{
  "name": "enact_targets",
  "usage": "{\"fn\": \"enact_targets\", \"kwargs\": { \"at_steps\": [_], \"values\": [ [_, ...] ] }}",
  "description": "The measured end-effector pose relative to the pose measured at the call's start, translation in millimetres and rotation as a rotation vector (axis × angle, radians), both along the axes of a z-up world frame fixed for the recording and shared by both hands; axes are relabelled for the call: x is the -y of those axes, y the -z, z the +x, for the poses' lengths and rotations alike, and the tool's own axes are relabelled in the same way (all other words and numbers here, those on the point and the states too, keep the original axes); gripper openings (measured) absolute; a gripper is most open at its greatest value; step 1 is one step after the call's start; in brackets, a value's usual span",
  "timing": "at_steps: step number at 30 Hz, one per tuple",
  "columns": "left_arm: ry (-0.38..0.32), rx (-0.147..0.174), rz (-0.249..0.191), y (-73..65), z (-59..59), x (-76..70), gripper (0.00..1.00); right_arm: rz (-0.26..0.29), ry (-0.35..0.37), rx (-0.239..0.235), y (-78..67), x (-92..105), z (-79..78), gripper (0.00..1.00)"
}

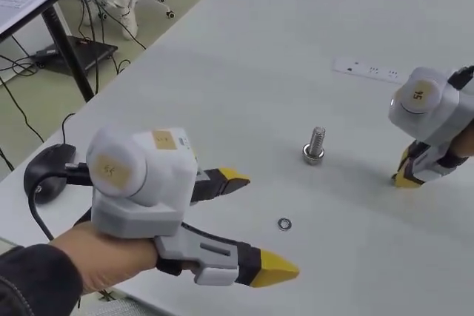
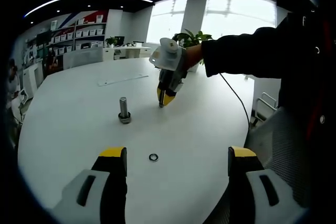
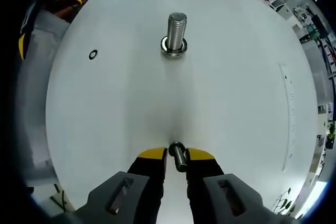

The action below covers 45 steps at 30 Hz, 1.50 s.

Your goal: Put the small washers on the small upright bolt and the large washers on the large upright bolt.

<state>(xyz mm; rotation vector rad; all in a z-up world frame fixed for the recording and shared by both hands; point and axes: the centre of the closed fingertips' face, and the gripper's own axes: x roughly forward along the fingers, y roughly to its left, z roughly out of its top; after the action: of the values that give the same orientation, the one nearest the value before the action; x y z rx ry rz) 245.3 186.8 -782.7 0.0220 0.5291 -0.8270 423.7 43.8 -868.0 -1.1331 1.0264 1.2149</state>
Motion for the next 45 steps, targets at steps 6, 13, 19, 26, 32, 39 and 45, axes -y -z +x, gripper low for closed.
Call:
{"fn": "enact_targets", "kwargs": {
  "at_steps": [6,13,19,26,32,39,45],
  "values": [
    [0.003,0.001,-0.002,-0.5,0.1,0.3,0.78,0.022,0.028,-0.004,-5.9,0.8,-0.2,0.2],
    [0.012,-0.001,-0.002,0.2,-0.3,1.8,0.78,0.049,0.069,0.006,-16.2,5.1,-0.5,0.23],
    [0.021,0.003,-0.001,-0.4,-0.6,3.7,0.79,0.068,0.085,0.028,-25.2,12.0,-3.8,0.23],
    [0.029,0.01,-0.002,-1.5,-1.0,4.9,0.79,0.082,0.106,0.044,-34.0,19.3,-12.3,0.23],
    [0.036,0.016,-0.003,-2.5,-1.6,5.8,0.79,0.091,0.113,0.049,-36.7,21.2,-26.6,0.23],
    [0.038,0.026,-0.006,-5.3,-1.8,5.4,0.79,0.111,0.099,0.032,-34.9,9.9,-51.9,0.23],
    [0.039,0.038,-0.008,-8.9,-2.7,5.7,0.79,0.12,0.061,0.011,-31.7,-8.2,-70.6,0.23]
  ]
}}
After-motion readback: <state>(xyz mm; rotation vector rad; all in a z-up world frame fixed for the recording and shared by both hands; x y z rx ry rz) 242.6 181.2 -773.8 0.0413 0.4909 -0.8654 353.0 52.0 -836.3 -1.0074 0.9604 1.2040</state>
